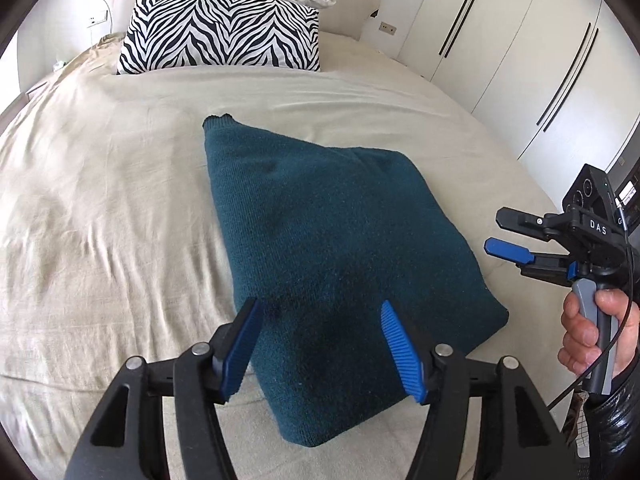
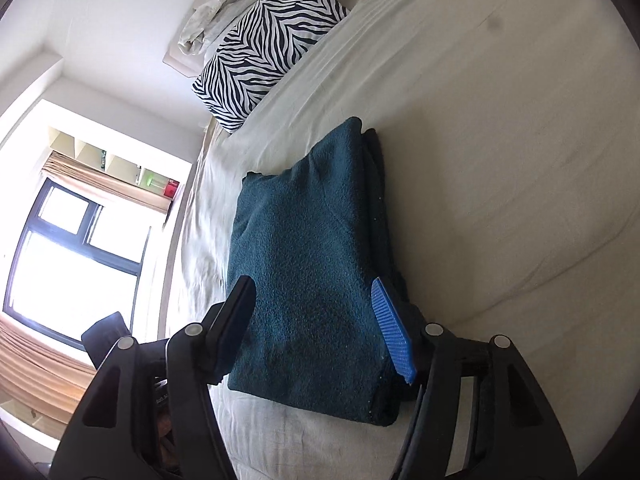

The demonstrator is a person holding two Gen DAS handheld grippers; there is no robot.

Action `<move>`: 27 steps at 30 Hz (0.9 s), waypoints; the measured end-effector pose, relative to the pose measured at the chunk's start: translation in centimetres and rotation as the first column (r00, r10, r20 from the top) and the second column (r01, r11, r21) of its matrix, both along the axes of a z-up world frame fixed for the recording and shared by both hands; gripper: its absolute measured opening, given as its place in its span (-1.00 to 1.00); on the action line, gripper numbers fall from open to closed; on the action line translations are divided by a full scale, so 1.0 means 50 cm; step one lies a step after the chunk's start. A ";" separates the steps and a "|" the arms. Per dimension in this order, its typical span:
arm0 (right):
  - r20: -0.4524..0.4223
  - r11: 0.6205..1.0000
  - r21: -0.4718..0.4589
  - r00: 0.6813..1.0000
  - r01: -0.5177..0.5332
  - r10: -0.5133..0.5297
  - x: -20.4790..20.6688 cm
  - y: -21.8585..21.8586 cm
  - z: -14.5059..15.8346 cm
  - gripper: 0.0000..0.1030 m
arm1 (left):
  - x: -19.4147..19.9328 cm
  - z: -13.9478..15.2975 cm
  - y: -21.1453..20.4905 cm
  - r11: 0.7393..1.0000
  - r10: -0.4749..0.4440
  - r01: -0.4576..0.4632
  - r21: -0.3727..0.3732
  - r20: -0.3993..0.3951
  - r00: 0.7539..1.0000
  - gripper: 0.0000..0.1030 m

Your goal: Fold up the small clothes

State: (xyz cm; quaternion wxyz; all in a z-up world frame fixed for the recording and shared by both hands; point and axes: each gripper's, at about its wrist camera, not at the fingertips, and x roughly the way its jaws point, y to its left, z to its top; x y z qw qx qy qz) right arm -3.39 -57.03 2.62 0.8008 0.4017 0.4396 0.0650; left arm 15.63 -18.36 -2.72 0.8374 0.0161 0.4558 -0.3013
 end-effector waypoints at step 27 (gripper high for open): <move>-0.084 0.993 0.034 0.990 -0.110 0.113 0.145 0.018 -0.098 0.37 | 0.156 -0.114 0.054 0.971 0.040 -0.112 -0.209 -0.321 0.946 0.54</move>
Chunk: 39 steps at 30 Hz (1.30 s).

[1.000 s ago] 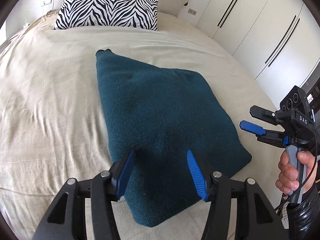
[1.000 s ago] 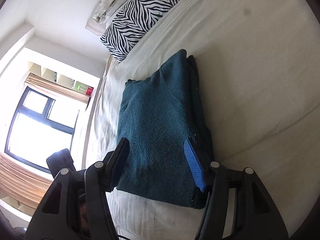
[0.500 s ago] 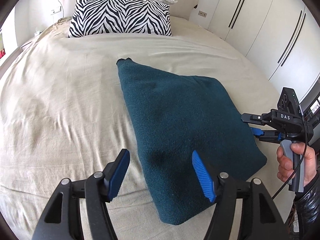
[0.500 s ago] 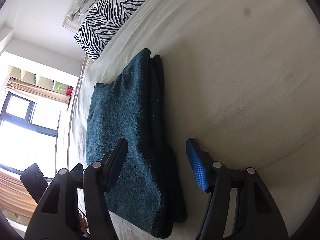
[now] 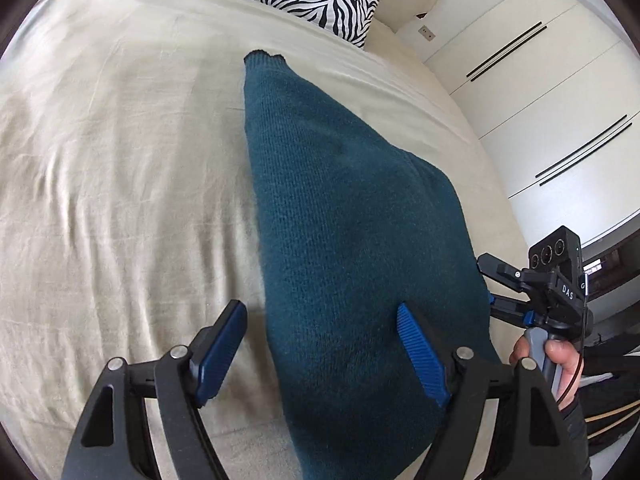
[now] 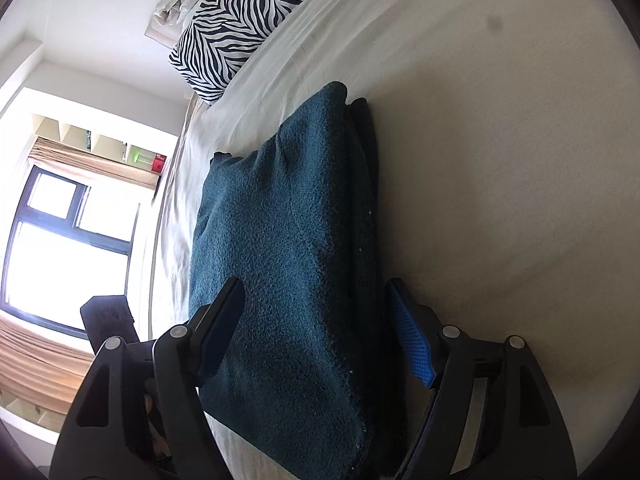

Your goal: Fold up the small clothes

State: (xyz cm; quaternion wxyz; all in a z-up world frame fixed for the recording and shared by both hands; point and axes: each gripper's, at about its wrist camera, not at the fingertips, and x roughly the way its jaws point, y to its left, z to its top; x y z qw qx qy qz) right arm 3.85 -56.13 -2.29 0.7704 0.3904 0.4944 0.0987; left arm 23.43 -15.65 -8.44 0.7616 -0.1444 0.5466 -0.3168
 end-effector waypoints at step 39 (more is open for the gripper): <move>-0.016 0.905 -0.328 0.960 -0.270 0.281 -0.093 0.582 0.067 -0.51 | -0.229 0.034 0.380 0.976 0.092 -0.106 0.192 0.081 0.992 -0.01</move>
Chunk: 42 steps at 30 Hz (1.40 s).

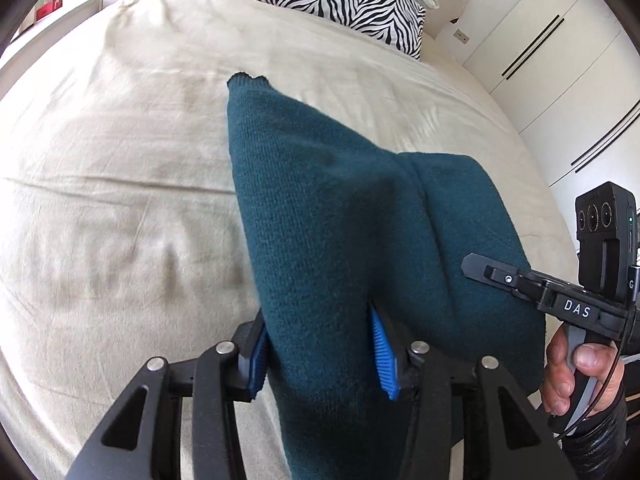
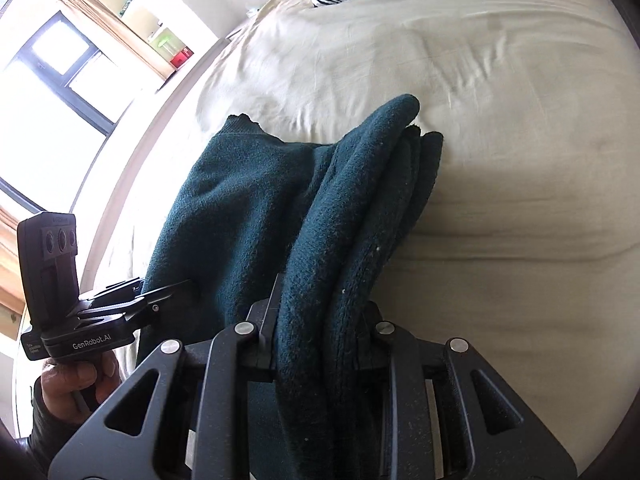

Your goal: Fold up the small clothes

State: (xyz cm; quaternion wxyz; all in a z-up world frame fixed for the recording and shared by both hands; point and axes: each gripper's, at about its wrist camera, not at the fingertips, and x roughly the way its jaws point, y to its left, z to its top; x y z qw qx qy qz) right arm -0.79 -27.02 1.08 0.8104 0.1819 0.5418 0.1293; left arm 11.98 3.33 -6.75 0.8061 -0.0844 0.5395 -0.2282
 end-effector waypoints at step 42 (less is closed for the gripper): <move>0.798 0.851 -0.143 0.568 0.505 -0.203 -0.388 -0.077 0.416 1.00 | -0.327 0.350 0.050 0.886 0.226 -0.450 0.111 0.745 0.628 1.00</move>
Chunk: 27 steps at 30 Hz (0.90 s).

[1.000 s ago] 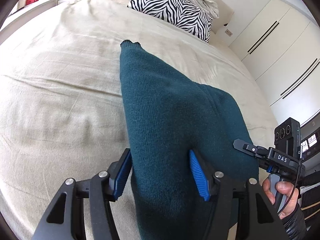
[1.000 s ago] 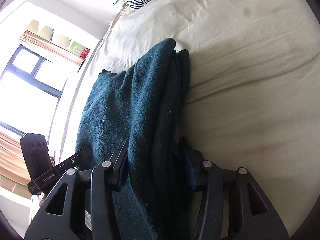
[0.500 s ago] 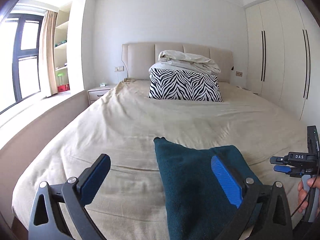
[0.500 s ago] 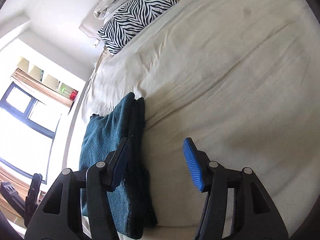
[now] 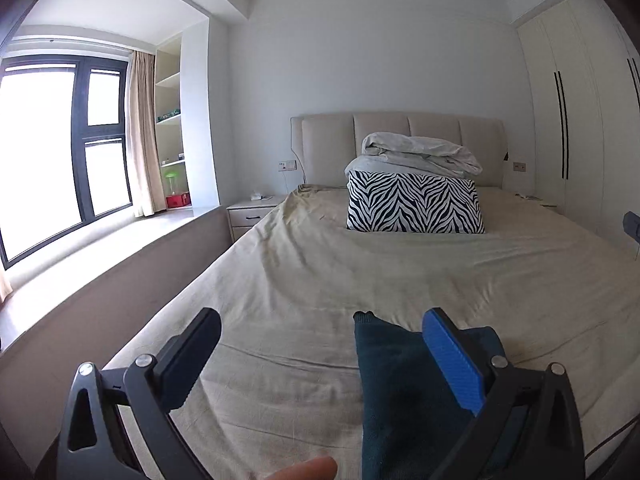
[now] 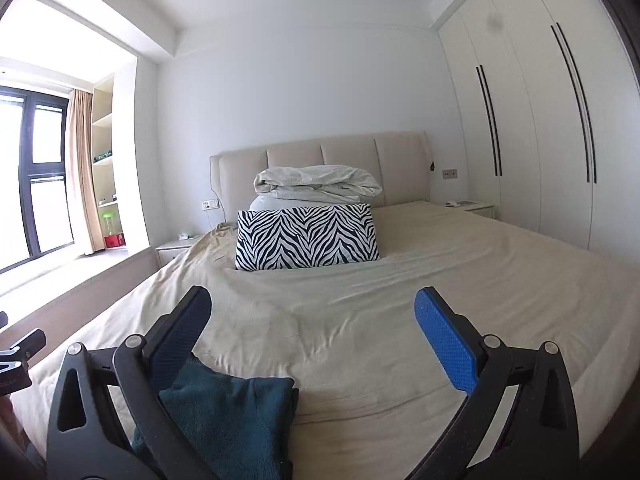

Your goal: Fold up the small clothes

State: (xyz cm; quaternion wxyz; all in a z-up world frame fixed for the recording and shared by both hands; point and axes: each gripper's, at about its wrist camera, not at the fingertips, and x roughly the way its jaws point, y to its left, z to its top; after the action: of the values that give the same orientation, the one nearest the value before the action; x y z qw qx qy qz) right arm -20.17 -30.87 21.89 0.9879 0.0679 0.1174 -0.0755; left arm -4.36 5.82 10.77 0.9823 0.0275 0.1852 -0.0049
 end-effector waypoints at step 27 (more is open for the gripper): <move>-0.595 0.999 0.027 0.804 0.019 0.001 0.096 0.110 -0.322 1.00 | 0.088 -0.276 -0.008 1.000 -0.017 0.005 -0.028 -0.471 0.882 1.00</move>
State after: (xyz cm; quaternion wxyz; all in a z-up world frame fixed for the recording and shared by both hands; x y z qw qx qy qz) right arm -15.36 -25.37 5.81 0.8998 0.0568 0.4218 -0.0959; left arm 0.03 5.44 -3.04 0.9082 0.0136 0.4180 -0.0194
